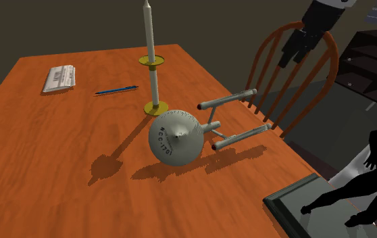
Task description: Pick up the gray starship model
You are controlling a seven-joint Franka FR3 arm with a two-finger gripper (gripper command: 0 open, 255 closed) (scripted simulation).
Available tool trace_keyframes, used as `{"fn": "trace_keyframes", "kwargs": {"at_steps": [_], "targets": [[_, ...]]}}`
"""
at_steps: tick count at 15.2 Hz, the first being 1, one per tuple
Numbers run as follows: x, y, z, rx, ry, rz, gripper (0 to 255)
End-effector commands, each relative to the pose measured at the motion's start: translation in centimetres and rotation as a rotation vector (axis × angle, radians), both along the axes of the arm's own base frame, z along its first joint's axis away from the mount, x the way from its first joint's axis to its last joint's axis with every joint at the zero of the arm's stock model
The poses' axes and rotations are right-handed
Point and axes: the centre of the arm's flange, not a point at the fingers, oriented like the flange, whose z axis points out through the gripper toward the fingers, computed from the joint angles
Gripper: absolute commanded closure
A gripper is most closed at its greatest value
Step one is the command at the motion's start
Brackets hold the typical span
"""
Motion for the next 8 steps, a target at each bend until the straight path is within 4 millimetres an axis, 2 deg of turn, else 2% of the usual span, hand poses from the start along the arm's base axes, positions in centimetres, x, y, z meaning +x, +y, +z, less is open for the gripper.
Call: {"fn": "trace_keyframes", "kwargs": {"at_steps": [1, 8], "targets": [[0.0, 0.0, 0.0, 0.000, 0.000, 0.000, 0], [1.9, 7.9, -4.9, -0.014, 0.031, -0.007, 0]]}}
